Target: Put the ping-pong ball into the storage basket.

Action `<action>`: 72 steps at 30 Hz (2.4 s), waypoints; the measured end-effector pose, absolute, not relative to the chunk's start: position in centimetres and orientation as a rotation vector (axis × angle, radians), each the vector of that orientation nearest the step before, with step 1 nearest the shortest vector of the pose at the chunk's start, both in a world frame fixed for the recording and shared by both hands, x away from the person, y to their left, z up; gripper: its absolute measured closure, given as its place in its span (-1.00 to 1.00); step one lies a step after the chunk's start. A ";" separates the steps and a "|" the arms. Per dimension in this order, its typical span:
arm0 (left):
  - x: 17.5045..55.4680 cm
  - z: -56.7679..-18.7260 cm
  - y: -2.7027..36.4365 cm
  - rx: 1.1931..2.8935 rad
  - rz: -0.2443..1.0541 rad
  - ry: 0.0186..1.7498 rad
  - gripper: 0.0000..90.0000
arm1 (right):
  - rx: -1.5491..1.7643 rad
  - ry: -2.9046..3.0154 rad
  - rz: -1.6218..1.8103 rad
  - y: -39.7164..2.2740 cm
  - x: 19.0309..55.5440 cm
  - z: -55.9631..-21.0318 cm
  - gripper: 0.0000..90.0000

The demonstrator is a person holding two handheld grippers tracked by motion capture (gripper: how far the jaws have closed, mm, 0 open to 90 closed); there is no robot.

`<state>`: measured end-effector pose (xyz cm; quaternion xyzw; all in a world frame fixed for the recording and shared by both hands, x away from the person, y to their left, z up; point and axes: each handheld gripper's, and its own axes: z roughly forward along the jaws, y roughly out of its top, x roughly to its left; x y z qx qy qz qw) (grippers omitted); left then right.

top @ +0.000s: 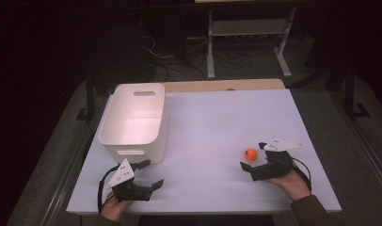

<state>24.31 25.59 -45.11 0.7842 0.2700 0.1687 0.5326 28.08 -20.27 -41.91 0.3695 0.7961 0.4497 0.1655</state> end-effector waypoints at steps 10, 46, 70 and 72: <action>24.3 -45.1 25.6 1.869 0.402 0.640 -0.69 | 1.069 2.251 1.272 -20.8 28.4 -42.0 -1.00; 24.3 -45.1 25.6 1.866 0.400 0.643 -0.69 | 1.129 2.183 1.282 -22.3 30.3 -41.7 -1.00; 24.3 -45.1 25.6 1.865 0.395 0.642 -0.69 | 1.132 2.181 1.297 -20.9 32.1 -41.1 -1.00; 24.4 -45.1 25.6 1.866 0.393 0.643 -0.69 | 1.122 2.182 1.297 -20.8 32.3 -41.0 -1.00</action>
